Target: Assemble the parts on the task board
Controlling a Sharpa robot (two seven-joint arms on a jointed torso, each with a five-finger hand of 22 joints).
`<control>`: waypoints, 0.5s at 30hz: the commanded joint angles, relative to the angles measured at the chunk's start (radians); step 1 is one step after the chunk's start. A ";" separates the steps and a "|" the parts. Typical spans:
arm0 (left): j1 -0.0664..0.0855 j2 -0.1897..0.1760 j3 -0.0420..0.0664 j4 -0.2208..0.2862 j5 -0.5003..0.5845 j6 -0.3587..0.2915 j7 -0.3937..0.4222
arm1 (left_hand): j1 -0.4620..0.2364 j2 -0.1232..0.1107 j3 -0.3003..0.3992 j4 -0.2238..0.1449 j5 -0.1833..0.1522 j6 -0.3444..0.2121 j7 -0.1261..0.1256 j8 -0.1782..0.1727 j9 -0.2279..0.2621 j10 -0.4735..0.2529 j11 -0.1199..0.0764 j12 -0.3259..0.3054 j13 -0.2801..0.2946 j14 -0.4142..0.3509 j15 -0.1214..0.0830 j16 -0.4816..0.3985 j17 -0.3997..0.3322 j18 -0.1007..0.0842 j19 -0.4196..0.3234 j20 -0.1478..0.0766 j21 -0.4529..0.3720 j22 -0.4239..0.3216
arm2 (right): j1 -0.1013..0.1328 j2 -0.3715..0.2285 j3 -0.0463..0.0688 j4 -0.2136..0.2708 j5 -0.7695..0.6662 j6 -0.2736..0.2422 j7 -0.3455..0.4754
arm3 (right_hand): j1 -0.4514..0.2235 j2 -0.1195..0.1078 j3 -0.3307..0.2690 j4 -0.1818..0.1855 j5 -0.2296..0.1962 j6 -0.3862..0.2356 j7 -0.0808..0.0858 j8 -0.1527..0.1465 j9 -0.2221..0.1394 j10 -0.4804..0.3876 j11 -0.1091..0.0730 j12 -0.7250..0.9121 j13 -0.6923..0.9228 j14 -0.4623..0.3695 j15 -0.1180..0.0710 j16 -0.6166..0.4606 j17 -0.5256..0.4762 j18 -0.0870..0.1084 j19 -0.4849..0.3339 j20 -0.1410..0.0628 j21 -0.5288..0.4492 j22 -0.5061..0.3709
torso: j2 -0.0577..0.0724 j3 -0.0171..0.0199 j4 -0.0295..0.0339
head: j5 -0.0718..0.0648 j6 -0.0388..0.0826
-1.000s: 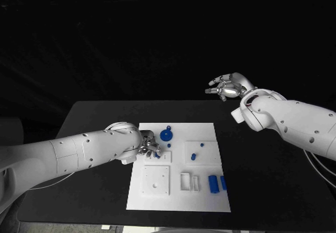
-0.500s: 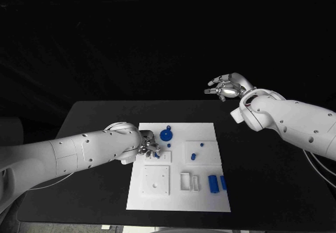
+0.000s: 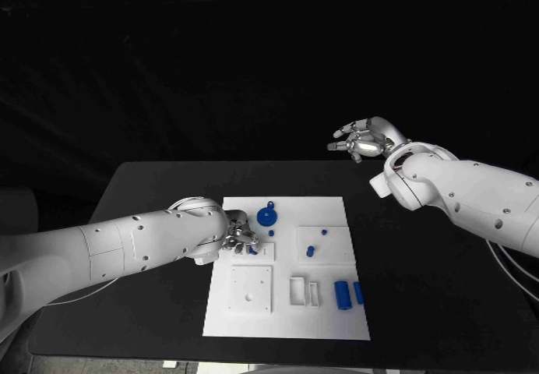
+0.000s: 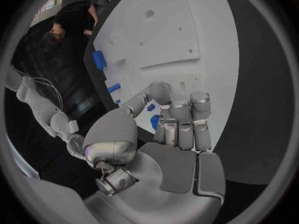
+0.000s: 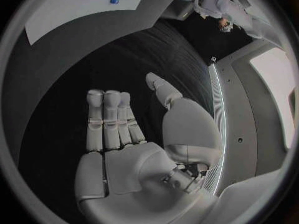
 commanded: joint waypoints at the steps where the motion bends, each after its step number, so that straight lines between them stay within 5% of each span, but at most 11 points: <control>1: -0.001 0.002 0.000 0.003 0.004 0.006 0.010 | 0.003 0.011 0.005 0.001 0.006 0.138 -0.075 0.007 0.001 -0.009 -0.008 0.004 0.001 0.028 -0.039 0.007 -0.002 0.019 0.003 -0.101 0.006 0.016 | 0.000 0.002 0.001 -0.001 -0.001 0.015 0.008 | 0.002 0.009 -0.003 -0.003 0.004 0.002 0.008 0.004 0.001 -0.007 0.000 0.006 -0.001 -0.008 0.002 -0.002 -0.001 0.073 -0.002 0.006 -0.003 0.002 | 0.000 -0.0002 -0.0003 | 0.000 0.002; 15: -0.001 0.000 0.000 -0.008 0.003 0.012 0.006 | 0.001 0.011 0.006 0.001 0.003 0.138 -0.075 0.006 0.002 -0.010 -0.008 0.006 0.001 0.028 -0.039 0.008 -0.003 0.019 0.003 -0.101 0.007 0.016 | 0.000 0.005 0.001 -0.003 -0.001 0.017 0.007 | 0.002 0.011 -0.004 -0.005 0.004 0.002 0.008 0.004 0.001 -0.008 0.000 0.008 -0.004 -0.009 0.002 -0.002 -0.003 0.073 -0.002 0.007 -0.005 0.003 | 0.000 0.0007 -0.0002 | 0.000 -0.001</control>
